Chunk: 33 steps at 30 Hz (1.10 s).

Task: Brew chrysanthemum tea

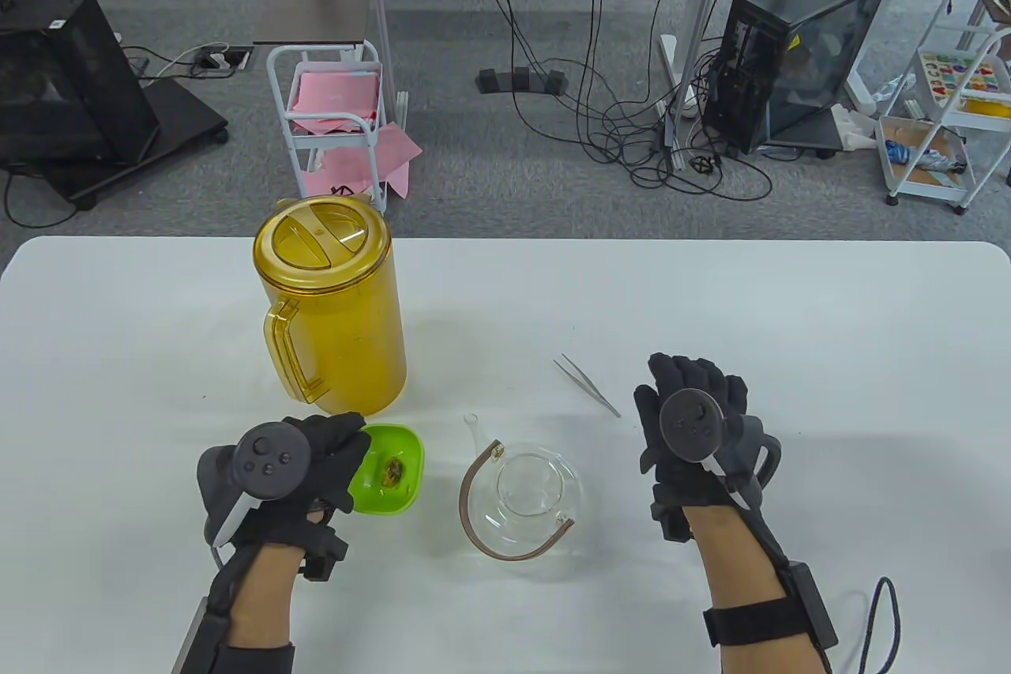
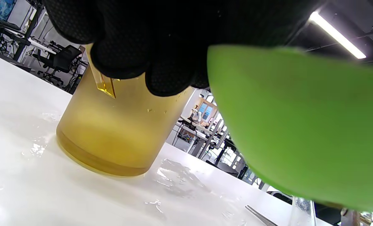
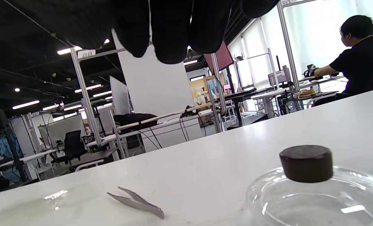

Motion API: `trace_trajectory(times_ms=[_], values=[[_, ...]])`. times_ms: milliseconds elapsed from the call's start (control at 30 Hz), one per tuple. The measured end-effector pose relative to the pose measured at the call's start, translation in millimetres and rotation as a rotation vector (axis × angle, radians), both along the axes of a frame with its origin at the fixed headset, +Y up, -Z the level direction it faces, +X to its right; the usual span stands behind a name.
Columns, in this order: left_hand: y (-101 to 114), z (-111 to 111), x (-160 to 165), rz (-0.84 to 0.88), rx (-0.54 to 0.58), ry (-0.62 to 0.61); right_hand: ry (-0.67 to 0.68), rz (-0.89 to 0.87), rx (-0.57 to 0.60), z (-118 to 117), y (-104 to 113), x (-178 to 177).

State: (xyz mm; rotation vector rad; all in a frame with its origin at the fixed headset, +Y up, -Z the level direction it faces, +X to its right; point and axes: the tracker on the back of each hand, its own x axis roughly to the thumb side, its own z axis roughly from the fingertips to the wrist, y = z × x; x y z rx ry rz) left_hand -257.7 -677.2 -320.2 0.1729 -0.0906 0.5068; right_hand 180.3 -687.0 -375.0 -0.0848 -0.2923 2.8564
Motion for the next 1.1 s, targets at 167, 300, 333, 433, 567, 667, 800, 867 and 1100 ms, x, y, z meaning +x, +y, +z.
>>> trace_trajectory(times_ms=[167,300,333,433,567,667,800,867,1100], values=[[0.3,1.1,-3.3,0.039,0.026,0.034,-0.021,0.123,-0.221,-39.7,-2.2,-30.1],[-0.7,1.3,-3.0,0.055,0.056,0.036,0.013,0.255,-0.333,-82.0,-12.0,-55.0],[-1.2,1.2,-1.2,0.052,0.053,0.026,0.024,0.249,-0.393,-92.8,-18.1,-62.5],[-0.9,2.4,1.1,0.041,0.052,0.013,0.040,0.270,-0.510,-110.8,-34.0,-74.6],[-0.6,3.1,1.5,0.054,0.058,0.008,0.025,0.309,-0.626,-125.1,-59.3,-81.3],[-1.5,1.8,2.5,0.058,0.055,0.003,-0.005,0.278,-0.675,-131.1,-72.6,-78.7],[-3.7,0.2,6.1,0.053,0.045,-0.012,0.012,0.249,-0.622,-132.7,-73.1,-76.4],[-4.0,0.5,7.0,0.056,0.047,-0.016,0.006,0.180,-0.631,-131.4,-71.8,-71.9],[-12.1,-1.2,14.4,0.079,0.033,-0.034,0.040,-0.058,-0.323,-100.3,-20.9,-62.3]])
